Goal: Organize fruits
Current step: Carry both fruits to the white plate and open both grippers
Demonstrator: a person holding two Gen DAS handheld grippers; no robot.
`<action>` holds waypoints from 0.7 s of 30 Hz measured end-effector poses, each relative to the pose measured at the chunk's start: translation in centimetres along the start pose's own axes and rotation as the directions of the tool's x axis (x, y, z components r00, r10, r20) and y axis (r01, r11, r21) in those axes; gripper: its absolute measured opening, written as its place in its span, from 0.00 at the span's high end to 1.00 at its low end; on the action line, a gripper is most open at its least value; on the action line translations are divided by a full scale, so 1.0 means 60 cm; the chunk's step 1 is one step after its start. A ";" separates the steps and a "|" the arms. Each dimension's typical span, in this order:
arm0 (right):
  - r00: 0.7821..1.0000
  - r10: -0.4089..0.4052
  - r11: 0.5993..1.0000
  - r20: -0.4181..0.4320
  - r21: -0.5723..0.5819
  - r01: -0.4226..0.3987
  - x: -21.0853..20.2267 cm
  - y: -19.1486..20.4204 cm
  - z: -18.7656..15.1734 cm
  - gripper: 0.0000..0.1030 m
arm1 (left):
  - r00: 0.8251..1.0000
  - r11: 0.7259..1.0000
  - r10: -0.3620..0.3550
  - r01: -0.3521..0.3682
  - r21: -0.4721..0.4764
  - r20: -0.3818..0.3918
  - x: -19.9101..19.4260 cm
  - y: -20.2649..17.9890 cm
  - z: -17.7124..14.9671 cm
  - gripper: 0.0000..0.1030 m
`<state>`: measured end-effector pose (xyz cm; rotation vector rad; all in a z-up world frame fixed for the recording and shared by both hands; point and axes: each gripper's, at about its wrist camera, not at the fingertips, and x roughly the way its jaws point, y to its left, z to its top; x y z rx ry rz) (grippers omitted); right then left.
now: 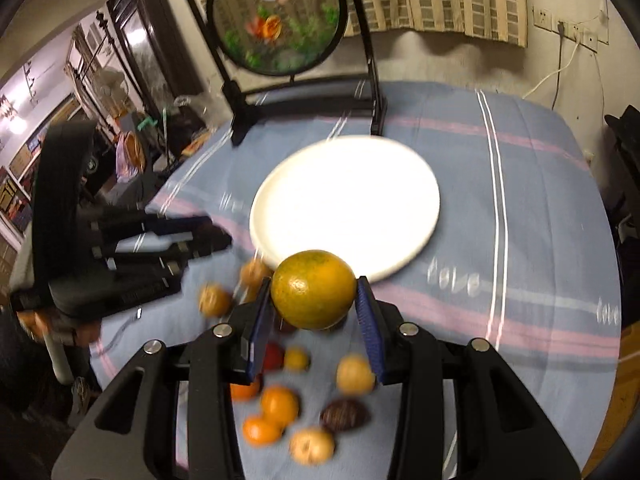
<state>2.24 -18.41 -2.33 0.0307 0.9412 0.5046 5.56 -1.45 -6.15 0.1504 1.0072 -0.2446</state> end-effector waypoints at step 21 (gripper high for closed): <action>0.972 -0.187 0.982 -0.139 -0.054 0.181 0.243 -0.074 0.127 0.35 | 0.983 0.990 0.140 -0.140 0.007 -0.122 0.189 0.037 0.072 0.31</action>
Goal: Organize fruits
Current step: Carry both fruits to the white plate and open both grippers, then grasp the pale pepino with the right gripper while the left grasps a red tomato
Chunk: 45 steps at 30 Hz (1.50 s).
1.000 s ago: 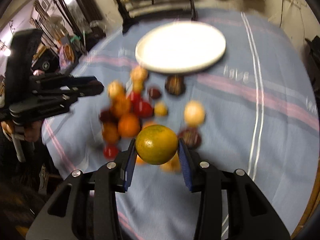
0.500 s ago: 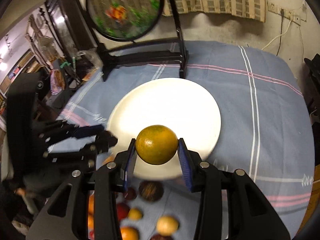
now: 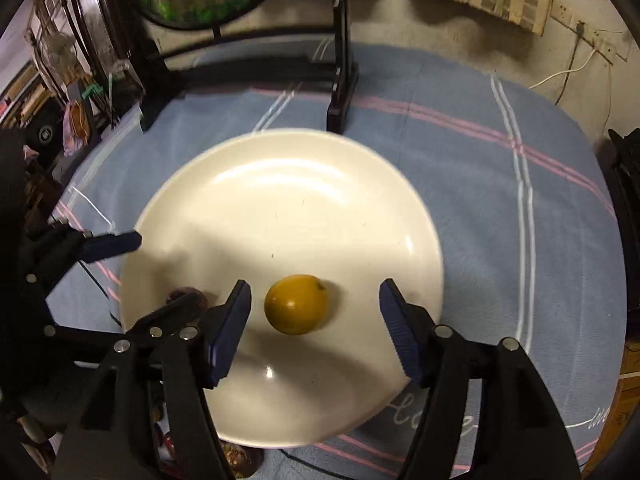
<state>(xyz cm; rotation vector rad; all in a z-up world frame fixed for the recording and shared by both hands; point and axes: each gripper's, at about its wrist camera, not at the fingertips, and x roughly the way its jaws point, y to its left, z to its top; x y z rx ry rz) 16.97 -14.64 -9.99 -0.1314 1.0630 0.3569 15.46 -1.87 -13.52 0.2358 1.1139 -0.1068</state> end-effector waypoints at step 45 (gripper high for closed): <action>0.976 0.164 0.979 -0.141 -0.096 -0.178 -0.123 0.097 -0.410 0.59 | 0.971 0.973 -0.226 0.228 0.017 -0.083 -0.124 -0.093 -0.414 0.52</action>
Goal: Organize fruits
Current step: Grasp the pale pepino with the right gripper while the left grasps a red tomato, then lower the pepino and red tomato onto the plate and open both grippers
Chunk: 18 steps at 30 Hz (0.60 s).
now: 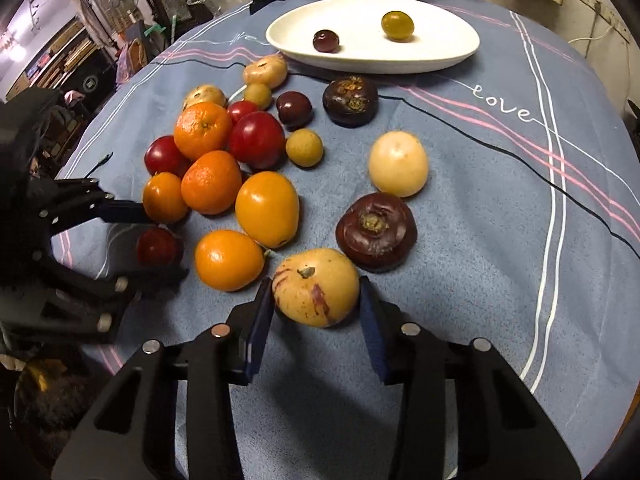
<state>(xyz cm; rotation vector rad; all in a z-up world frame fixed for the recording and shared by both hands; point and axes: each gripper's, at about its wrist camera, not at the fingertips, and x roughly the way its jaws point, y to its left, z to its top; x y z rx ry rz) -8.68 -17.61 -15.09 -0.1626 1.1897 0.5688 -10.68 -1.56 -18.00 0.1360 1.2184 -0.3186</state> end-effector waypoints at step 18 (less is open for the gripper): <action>0.997 0.043 0.996 0.061 0.080 -0.048 -0.065 -0.023 -0.010 0.59 | 0.996 0.999 -0.035 0.037 -0.023 0.082 -0.089 0.041 0.017 0.69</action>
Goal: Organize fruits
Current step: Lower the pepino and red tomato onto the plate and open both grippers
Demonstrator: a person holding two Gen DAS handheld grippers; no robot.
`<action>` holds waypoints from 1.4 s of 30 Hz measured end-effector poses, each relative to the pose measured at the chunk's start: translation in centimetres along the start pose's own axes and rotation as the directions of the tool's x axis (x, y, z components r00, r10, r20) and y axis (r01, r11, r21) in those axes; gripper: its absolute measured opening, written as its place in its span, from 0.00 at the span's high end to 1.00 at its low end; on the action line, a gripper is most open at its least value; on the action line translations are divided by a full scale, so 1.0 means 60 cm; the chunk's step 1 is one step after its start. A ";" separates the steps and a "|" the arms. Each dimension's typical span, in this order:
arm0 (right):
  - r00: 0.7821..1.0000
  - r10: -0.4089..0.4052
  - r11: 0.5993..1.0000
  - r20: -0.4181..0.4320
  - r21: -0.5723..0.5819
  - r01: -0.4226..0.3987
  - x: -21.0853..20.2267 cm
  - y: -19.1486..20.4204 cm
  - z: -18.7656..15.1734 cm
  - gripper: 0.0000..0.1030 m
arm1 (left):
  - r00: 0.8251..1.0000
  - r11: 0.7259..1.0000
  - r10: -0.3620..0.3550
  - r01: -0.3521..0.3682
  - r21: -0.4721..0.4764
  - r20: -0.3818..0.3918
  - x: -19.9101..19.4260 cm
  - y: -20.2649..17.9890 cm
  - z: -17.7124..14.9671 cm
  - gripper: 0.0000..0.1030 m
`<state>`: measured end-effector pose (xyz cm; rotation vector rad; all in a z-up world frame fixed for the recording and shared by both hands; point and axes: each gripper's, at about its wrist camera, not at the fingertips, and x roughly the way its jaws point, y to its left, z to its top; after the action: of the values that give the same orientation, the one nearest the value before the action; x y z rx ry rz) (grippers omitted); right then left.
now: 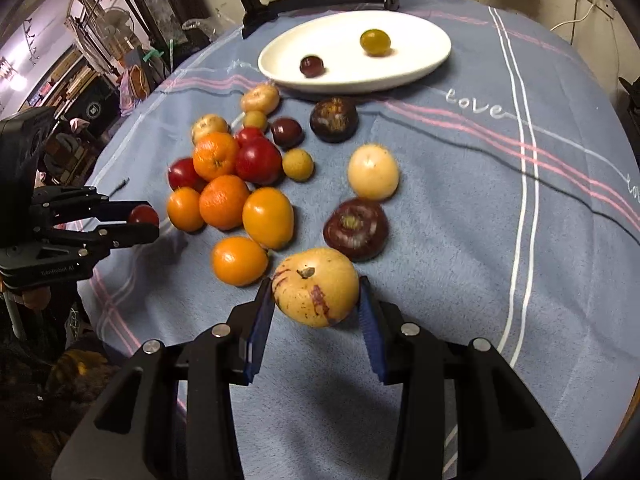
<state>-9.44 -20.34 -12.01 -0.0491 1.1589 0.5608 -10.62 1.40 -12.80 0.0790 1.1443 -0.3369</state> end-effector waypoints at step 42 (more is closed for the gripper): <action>0.982 -0.040 0.999 0.184 0.014 0.038 0.078 -0.077 0.385 0.59 | 0.977 0.978 0.207 -0.205 -0.049 0.048 0.161 0.092 0.406 0.69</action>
<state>13.58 -15.12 -7.68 -0.0101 0.9783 0.5136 16.00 -1.20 -11.95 0.1481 1.0794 -0.1287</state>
